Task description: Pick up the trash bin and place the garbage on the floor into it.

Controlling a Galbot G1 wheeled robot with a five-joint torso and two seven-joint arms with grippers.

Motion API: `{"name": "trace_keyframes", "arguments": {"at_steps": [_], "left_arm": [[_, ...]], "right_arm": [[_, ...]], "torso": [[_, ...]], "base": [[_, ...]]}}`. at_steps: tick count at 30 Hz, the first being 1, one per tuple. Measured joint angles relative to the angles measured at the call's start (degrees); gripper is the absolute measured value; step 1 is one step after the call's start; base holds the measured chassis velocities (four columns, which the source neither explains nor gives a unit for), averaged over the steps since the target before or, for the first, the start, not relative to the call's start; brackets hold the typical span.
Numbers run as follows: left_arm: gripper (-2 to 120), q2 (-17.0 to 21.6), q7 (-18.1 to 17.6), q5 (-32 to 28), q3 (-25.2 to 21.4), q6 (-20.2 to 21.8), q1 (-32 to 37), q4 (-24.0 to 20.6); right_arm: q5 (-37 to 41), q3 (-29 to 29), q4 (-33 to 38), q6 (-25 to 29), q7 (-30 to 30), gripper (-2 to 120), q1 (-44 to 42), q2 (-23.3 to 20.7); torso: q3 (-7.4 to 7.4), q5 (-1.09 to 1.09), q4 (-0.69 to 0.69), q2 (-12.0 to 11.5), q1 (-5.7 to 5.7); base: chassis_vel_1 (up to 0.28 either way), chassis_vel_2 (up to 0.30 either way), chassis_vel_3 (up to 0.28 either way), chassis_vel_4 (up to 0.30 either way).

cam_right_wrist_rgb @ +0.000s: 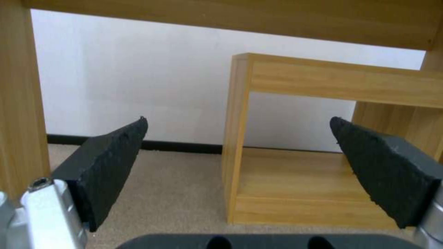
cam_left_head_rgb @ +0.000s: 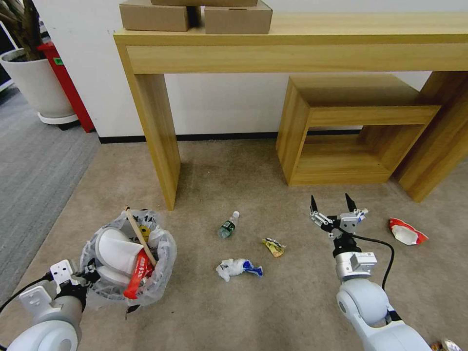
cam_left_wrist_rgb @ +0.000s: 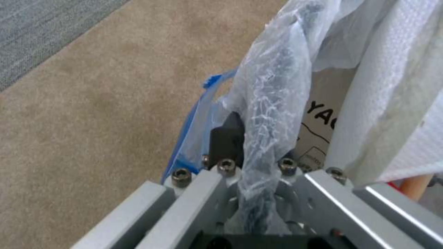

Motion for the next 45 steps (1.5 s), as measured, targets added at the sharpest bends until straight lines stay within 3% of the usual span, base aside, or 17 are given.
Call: {"name": "trace_keyframes", "arguments": {"at_steps": [26,30,33,34,38,39,42,45], "left_arm": [[0,-1.1,0.2,0.6,0.3,-0.4,-0.5,0.4],[0,-1.5,0.2,0.9,0.6,-0.4,-0.6,0.5],[0,-1.8,0.2,1.4,0.8,-0.4,-0.6,0.7],[0,-1.8,0.2,1.4,0.8,-0.4,-0.6,0.7],[0,-2.5,0.3,1.8,1.0,-0.5,-1.0,1.4],[0,-2.5,0.3,1.8,1.0,-0.5,-1.0,1.4],[0,-3.0,0.3,2.3,1.1,-0.6,-1.6,2.3],[0,-3.3,0.3,2.5,1.3,-0.6,-2.0,2.8]], "right_arm": [[2.9,-1.2,0.7,-2.2,1.2,100,0.2,-1.3],[9.5,-4.3,2.3,-6.9,4.5,100,0.7,-3.1],[20.9,-9.6,4.8,-18.1,11.5,100,3.4,-5.4],[20.9,-9.6,4.8,-18.1,11.5,100,3.4,-5.4],[37.5,-16.8,5.6,-26.6,20.0,100,10.0,-6.4],[37.5,-16.8,5.6,-26.6,20.0,100,10.0,-6.4],[52.0,-22.7,4.1,-32.9,32.5,100,16.5,-4.6],[58.8,-25.2,1.8,-34.4,37.5,100,19.6,-2.4]], "torso": [[0.00,0.01,0.00,0.0,0.00],[0.00,-0.01,-0.01,0.0,0.00],[0.00,-0.01,0.00,0.0,0.00],[0.00,-0.01,0.00,0.0,0.00],[0.00,-0.01,0.00,0.0,0.00],[0.00,-0.01,0.00,0.0,0.00],[0.00,-0.01,0.01,0.0,0.00],[0.01,0.00,0.00,0.0,0.00]], "base": [[-0.010,0.011,0.012,-0.013],[0.000,0.000,0.000,0.000],[0.000,0.000,0.000,0.000],[0.000,0.000,0.000,0.000],[0.000,0.000,0.000,0.000],[0.000,0.000,0.000,0.000],[0.000,0.000,0.000,0.000],[0.000,0.000,0.000,0.000]]}}
